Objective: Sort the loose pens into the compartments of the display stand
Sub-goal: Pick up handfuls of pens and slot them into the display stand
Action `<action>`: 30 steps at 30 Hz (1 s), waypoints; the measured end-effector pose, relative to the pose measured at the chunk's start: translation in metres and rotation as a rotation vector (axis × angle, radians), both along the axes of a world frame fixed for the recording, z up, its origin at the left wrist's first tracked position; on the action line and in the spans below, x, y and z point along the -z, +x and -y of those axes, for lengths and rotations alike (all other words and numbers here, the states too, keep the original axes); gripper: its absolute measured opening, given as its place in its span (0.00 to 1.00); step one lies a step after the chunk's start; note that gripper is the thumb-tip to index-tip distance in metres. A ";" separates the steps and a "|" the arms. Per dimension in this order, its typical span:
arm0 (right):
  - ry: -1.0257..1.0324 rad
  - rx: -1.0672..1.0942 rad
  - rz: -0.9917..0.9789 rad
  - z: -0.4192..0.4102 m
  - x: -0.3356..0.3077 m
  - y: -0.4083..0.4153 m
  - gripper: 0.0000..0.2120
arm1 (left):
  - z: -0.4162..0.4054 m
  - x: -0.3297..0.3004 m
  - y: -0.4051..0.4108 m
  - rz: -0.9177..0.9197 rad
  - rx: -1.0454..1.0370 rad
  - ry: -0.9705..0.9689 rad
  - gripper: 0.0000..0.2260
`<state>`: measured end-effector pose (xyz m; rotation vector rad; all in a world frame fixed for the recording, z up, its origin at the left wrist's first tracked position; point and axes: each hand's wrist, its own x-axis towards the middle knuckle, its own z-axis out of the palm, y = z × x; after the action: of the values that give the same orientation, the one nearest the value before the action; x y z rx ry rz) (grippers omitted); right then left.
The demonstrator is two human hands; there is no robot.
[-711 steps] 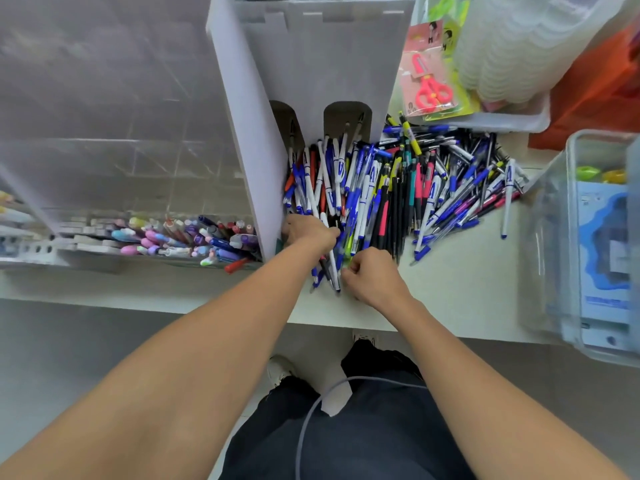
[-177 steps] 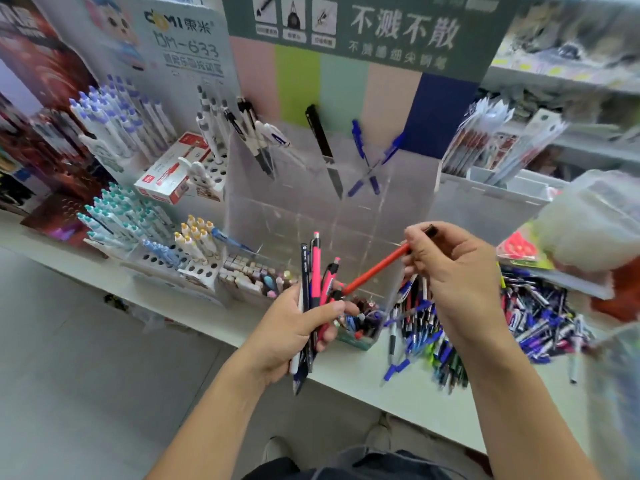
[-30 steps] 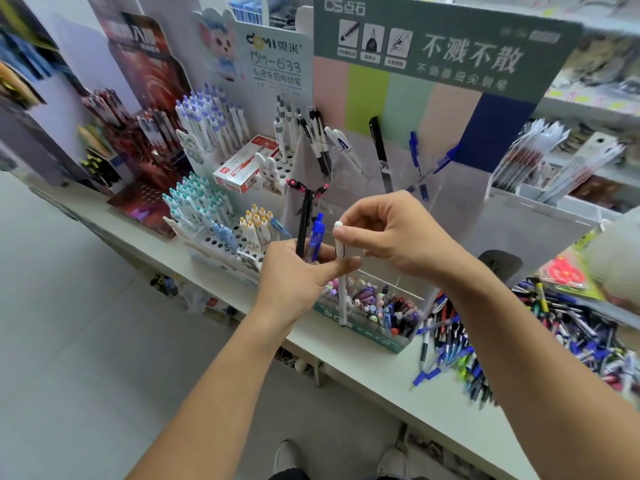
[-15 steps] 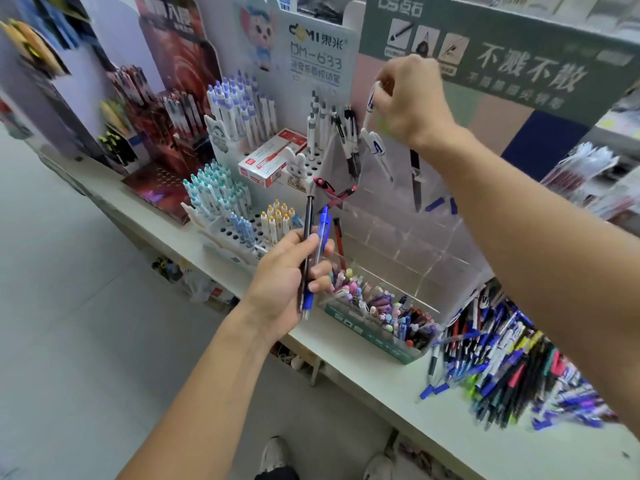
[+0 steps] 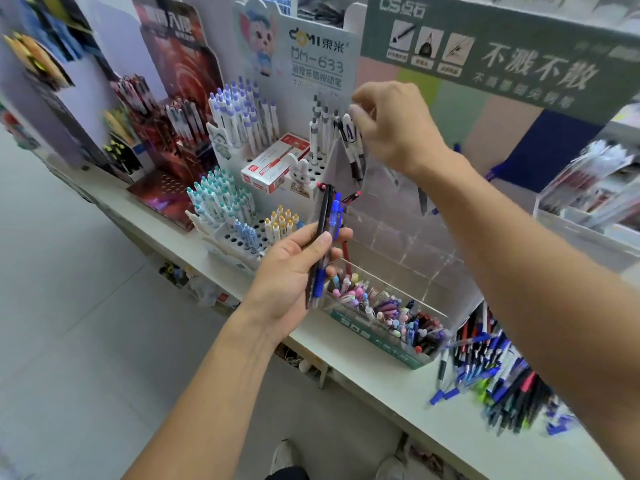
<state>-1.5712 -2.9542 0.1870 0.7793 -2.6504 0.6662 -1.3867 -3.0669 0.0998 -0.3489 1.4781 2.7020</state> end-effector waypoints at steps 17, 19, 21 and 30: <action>-0.661 0.049 0.292 -0.089 0.028 0.070 0.06 | -0.051 -0.013 -0.032 0.036 -0.054 -0.177 0.05; -0.476 0.041 0.133 -0.068 0.015 0.049 0.04 | -0.048 -0.012 -0.031 0.052 -0.138 -0.126 0.04; -0.211 0.019 0.094 -0.033 0.008 0.013 0.10 | -0.042 -0.012 -0.030 0.068 -0.206 -0.079 0.03; -0.063 0.139 0.035 0.023 0.021 -0.044 0.10 | -0.006 -0.017 -0.020 0.048 -0.183 -0.009 0.09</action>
<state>-1.6149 -2.9773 0.1660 0.5649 -2.6710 0.7279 -1.4063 -3.0611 0.1170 -0.5725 1.5155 2.8031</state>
